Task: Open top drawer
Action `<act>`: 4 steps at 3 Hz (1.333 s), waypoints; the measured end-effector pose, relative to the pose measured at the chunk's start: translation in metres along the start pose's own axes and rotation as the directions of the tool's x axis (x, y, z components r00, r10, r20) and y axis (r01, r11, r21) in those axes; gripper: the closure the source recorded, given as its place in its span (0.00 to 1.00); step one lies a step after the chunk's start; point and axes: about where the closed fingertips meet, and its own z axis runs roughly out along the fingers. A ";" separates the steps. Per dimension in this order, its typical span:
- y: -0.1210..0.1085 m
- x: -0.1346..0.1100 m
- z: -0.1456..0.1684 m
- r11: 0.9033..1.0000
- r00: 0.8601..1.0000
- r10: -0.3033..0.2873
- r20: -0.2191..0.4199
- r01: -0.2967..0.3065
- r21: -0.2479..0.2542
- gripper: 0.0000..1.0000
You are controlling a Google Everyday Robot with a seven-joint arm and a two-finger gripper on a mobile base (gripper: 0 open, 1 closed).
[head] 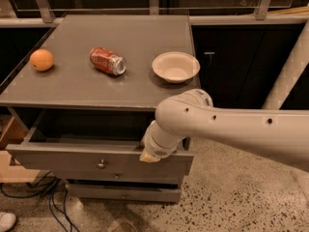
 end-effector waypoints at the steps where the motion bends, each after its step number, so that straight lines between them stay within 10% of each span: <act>1: -0.001 0.002 0.001 1.000 1.000 0.000 -0.018 0.000 -0.003 0.97; 4: -0.001 0.002 0.001 1.000 1.000 0.000 -0.018 0.000 -0.003 0.20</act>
Offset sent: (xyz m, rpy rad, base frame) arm 0.0010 -0.0015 -0.0015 -0.0172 0.0044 -0.0016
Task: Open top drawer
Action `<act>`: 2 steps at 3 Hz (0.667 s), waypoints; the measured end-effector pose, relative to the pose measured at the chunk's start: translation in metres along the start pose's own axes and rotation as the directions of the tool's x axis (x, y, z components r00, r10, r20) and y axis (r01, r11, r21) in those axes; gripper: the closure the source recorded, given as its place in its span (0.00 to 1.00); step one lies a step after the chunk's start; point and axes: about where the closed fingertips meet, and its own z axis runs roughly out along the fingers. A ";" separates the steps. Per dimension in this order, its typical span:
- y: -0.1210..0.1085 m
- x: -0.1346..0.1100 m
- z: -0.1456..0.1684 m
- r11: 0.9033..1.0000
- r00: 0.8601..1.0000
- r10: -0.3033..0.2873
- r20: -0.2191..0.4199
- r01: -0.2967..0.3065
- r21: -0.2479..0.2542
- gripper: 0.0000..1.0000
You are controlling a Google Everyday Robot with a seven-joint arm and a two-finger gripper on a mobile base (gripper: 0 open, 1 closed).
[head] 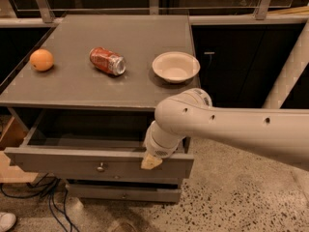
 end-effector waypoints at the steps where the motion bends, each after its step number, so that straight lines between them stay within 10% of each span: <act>1: 0.000 0.000 0.000 1.000 1.000 0.000 0.000 0.000 0.000 0.00; 2: 0.000 0.001 0.001 1.000 1.000 0.001 -0.013 -0.001 -0.008 0.00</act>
Offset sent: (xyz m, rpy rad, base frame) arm 0.0000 0.0000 0.0000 0.0000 0.0000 0.0000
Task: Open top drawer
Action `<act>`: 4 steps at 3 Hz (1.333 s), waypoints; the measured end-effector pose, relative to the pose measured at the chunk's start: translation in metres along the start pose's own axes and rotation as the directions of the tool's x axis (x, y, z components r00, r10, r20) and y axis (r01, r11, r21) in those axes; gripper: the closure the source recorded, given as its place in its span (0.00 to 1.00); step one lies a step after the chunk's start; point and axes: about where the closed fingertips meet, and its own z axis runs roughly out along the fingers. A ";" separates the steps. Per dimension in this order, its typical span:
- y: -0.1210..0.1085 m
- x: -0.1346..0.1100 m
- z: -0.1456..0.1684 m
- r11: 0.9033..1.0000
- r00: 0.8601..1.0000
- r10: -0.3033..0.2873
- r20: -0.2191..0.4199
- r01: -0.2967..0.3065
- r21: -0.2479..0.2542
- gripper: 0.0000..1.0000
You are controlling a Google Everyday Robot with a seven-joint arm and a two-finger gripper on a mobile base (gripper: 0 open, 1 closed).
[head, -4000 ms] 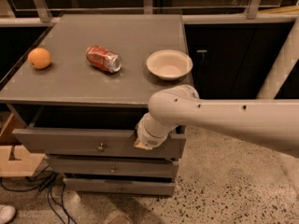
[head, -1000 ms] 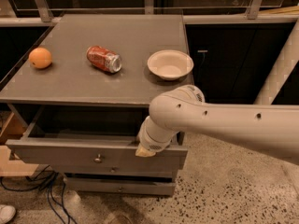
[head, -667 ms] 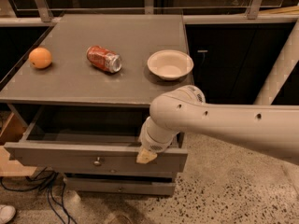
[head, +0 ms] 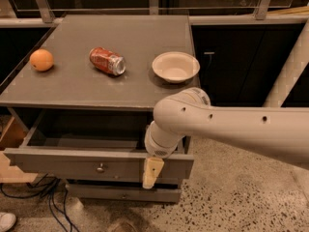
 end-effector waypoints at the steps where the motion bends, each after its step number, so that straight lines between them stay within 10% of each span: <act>1: 0.000 0.007 0.006 0.999 0.998 0.009 -0.058 -0.011 -0.032 0.00; 2: 0.010 0.029 -0.005 0.996 0.992 0.061 -0.110 -0.067 -0.051 0.00; 4: 0.011 0.031 -0.006 0.996 0.991 0.063 -0.114 -0.070 -0.054 0.42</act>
Offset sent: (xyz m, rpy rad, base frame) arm -0.0286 -0.0627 -0.0036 -0.1406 0.1355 -0.1314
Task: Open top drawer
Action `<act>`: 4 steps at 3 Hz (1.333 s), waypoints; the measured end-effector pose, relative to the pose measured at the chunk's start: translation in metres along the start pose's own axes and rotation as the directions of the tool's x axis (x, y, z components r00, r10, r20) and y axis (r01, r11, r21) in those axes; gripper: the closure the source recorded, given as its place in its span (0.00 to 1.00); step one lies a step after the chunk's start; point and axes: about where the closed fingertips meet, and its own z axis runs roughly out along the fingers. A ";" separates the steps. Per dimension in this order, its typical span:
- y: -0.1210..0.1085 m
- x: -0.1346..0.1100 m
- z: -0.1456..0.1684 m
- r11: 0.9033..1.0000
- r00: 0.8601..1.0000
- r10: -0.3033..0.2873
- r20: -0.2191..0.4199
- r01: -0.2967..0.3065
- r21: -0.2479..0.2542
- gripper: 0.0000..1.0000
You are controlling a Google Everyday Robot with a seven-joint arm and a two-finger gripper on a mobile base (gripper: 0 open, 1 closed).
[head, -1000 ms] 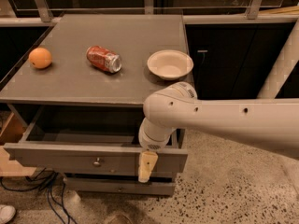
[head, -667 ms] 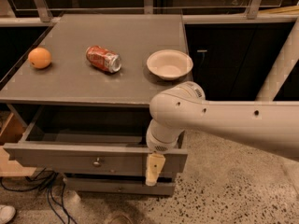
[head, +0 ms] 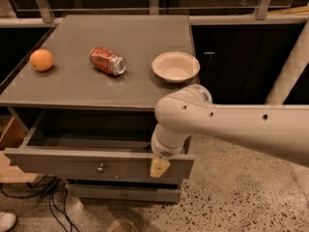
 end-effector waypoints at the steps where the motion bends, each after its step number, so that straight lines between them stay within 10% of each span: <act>1: 0.000 0.000 0.000 1.000 1.000 0.000 0.000 0.000 0.000 0.63; 3: 0.005 0.010 -0.010 1.000 1.000 0.023 -0.002 -0.023 0.021 1.00; 4: 0.007 0.012 -0.011 0.999 1.000 0.030 -0.001 -0.029 0.025 1.00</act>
Offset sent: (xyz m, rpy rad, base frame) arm -0.0123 -0.0264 0.0203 -0.0079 -0.0371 -0.0693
